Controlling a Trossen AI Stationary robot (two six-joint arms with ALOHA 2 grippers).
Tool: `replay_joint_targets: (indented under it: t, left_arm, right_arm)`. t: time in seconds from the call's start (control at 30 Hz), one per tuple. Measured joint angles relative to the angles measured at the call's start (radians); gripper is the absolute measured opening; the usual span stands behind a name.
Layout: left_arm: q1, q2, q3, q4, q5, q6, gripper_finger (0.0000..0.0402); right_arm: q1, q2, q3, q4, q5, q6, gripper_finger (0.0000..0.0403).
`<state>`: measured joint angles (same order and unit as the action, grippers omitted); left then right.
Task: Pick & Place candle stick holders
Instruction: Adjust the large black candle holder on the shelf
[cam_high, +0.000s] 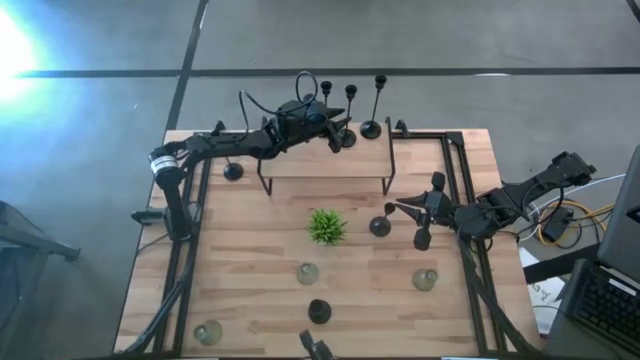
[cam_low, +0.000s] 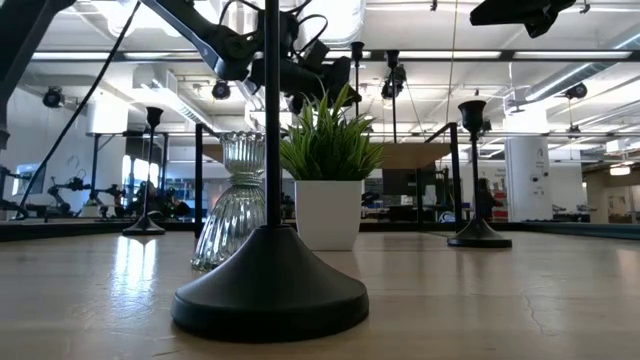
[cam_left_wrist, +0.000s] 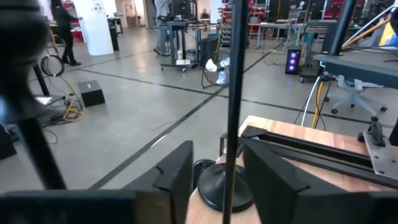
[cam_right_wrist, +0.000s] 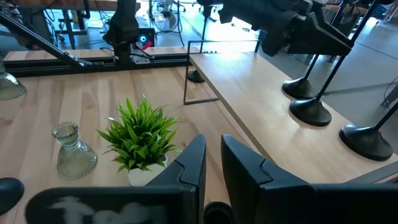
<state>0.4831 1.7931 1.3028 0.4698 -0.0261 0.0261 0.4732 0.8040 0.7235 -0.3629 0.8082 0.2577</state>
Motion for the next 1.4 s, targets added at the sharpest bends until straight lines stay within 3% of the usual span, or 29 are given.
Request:
replay_joint_targets:
  t: [0.3,1.4]
  left_arm:
    - [0.000,0.000,0.000,0.014,0.069,0.002,0.0014]
    - [0.000,0.000,-0.001,0.016,0.094,0.004,0.0003]
  right_arm:
    - [0.000,0.000,0.000,0.000,0.000,-0.004,0.0043]
    - [0.000,0.000,0.000,0.000,0.000,-0.004,0.0043]
